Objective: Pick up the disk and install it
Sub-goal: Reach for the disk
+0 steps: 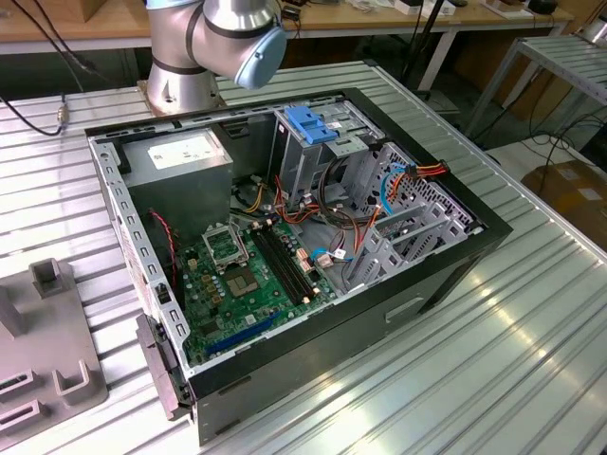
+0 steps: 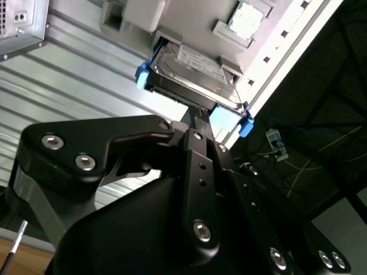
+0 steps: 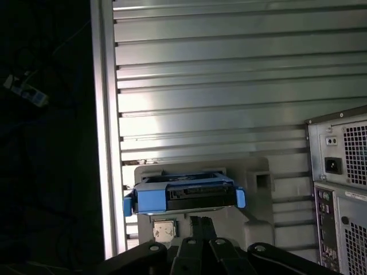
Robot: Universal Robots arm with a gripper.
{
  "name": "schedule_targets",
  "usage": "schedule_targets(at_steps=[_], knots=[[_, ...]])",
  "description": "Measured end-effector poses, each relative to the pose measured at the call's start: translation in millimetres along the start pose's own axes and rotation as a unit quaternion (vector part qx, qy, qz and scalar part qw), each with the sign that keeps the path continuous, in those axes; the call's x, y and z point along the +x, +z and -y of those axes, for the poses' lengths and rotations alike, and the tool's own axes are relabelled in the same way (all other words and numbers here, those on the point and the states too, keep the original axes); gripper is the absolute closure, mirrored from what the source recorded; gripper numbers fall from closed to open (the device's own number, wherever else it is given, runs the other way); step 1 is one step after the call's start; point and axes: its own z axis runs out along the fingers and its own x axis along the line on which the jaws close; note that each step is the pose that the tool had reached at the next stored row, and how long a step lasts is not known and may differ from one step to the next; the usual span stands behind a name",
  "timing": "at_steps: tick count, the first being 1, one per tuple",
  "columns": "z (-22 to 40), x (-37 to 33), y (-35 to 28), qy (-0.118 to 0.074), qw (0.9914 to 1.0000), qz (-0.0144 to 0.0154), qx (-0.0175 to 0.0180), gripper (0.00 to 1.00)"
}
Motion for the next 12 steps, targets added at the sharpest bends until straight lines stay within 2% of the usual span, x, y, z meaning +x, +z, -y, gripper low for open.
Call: schedule_targets(at_steps=[1,2,3,5,12], knots=[[-0.5,4.0,0.0,0.000,1.00000,0.0000,-0.0001,0.90],[-3.2,5.5,0.7,0.000,1.00000,-0.0003,-0.0001,0.90],[-3.5,6.2,1.2,0.000,1.00000,-0.0009,0.0000,0.90],[-4.3,7.8,1.4,0.000,0.99999,-0.0034,0.0002,0.90],[-4.5,21.2,1.2,0.000,0.99999,-0.0035,0.0002,0.90]])
